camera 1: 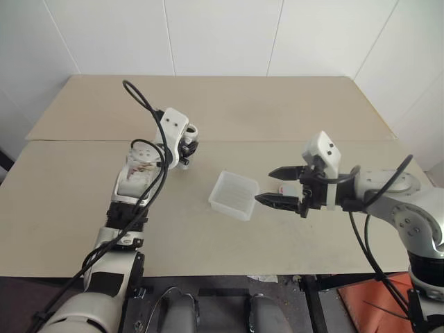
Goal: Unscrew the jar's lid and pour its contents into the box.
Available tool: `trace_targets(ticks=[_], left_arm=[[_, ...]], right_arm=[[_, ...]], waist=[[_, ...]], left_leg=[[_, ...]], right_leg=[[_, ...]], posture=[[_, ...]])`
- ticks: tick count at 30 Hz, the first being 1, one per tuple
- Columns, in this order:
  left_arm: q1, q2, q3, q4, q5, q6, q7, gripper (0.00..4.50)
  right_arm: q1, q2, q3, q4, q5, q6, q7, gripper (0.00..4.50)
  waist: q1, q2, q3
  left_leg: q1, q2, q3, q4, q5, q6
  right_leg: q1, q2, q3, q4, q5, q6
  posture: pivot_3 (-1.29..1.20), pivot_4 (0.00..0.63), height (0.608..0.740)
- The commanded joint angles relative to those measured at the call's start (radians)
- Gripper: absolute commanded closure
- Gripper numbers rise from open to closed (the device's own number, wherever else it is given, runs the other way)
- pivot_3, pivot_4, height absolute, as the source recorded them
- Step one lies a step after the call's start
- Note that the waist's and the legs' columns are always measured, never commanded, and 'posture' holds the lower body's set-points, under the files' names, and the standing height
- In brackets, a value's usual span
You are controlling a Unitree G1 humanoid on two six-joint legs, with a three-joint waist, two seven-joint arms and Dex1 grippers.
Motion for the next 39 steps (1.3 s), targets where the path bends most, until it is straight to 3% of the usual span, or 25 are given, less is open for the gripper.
trace_targets(ticks=[1, 4, 7, 10, 14, 19, 27, 32, 36, 39], left_arm=[[-0.021, 0.003, 0.016, -0.061, -0.015, -0.04, 0.039, 2.52], [-0.022, 0.089, -0.132, -0.04, 0.161, -0.333, 0.094, 2.52], [-0.079, 0.27, -0.394, 0.027, 0.511, -0.8, 0.227, 2.52], [-0.19, 0.394, -0.6, 0.114, 0.845, -1.082, 0.421, 2.52], [-0.273, 0.411, -0.75, 0.144, 1.119, -1.197, 0.594, 2.52], [-0.289, 0.348, -0.855, 0.175, 1.357, -1.128, 0.709, 2.52], [-0.297, 0.305, -0.886, 0.178, 1.531, -1.027, 0.822, 2.52], [-0.258, 0.306, -0.84, 0.157, 1.445, -1.07, 0.771, 2.52], [-0.195, 0.304, -0.751, 0.106, 1.261, -1.104, 0.64, 2.52], [-0.077, 0.303, -0.609, -0.002, 0.929, -1.061, 0.359, 2.52]], right_arm=[[-0.021, 0.001, -0.022, -0.031, 0.01, -0.026, -0.007, 0.05], [-0.023, -0.004, -0.023, -0.033, 0.011, -0.028, -0.005, 0.05], [-0.028, -0.016, -0.016, -0.031, 0.003, -0.034, 0.003, 0.05], [-0.037, -0.025, -0.003, -0.022, -0.008, -0.046, 0.015, 0.05], [-0.051, -0.03, 0.007, -0.004, -0.023, -0.056, 0.022, 0.05], [-0.061, -0.028, -0.007, 0.004, -0.02, -0.053, 0.016, 0.05], [-0.04, -0.024, -0.049, -0.019, 0.01, -0.036, -0.013, 0.05], [-0.041, -0.022, -0.043, -0.015, 0.012, -0.047, -0.022, 0.05], [-0.04, -0.029, -0.043, -0.016, 0.014, -0.051, -0.017, 0.05], [-0.037, -0.033, -0.04, -0.016, 0.012, -0.054, -0.012, 0.05]], waist=[[0.0, 0.0, 0.0], [0.002, 0.0, 0.0], [0.002, 0.0, 0.0], [0.014, 0.0, 0.0], [0.025, 0.001, 0.0], [0.025, 0.001, 0.0], [0.024, 0.001, 0.0], [0.024, 0.001, 0.0], [0.022, 0.001, 0.0], [0.02, 0.001, 0.0]], left_leg=[[0.0, 0.0, 0.0, 0.0, 0.0, 0.0], [0.0, 0.0, 0.0, 0.0, 0.0, 0.0], [0.0, 0.0, 0.001, -0.001, 0.0, 0.0], [0.001, -0.001, 0.001, -0.002, 0.0, 0.0], [0.001, -0.001, 0.002, -0.001, 0.0, 0.0], [-0.001, -0.001, 0.002, -0.001, 0.0, 0.0], [0.0, -0.001, 0.002, -0.001, 0.0, 0.0], [0.0, -0.001, 0.002, -0.001, 0.0, 0.0], [-0.001, -0.001, 0.002, -0.001, 0.0, 0.0], [-0.001, -0.001, 0.002, -0.001, 0.0, 0.0]], right_leg=[[0.0, 0.0, 0.0, 0.0, 0.0, 0.0], [0.0, 0.0, 0.0, 0.0, 0.0, 0.0], [-0.001, 0.0, 0.001, 0.0, 0.0, 0.0], [0.0, 0.0, 0.001, -0.001, 0.0, 0.0], [0.001, -0.001, 0.001, -0.001, 0.0, 0.0], [-0.001, -0.001, 0.001, 0.0, 0.0, 0.0], [-0.001, -0.001, 0.0, 0.0, 0.0, 0.0], [-0.001, -0.001, 0.0, 0.0, 0.0, 0.0], [-0.001, -0.001, 0.001, 0.001, 0.0, 0.0], [-0.001, -0.001, 0.001, 0.001, 0.0, 0.0]], posture=[[0.0, 0.15, 0.74], [0.0, 0.15, 0.74], [0.0, 0.15, 0.74], [0.0, 0.15, 0.74], [0.0, 0.15, 0.74], [0.0, 0.15, 0.74], [0.0, 0.15, 0.74], [0.0, 0.15, 0.74], [0.0, 0.15, 0.74], [0.0, 0.15, 0.74]])
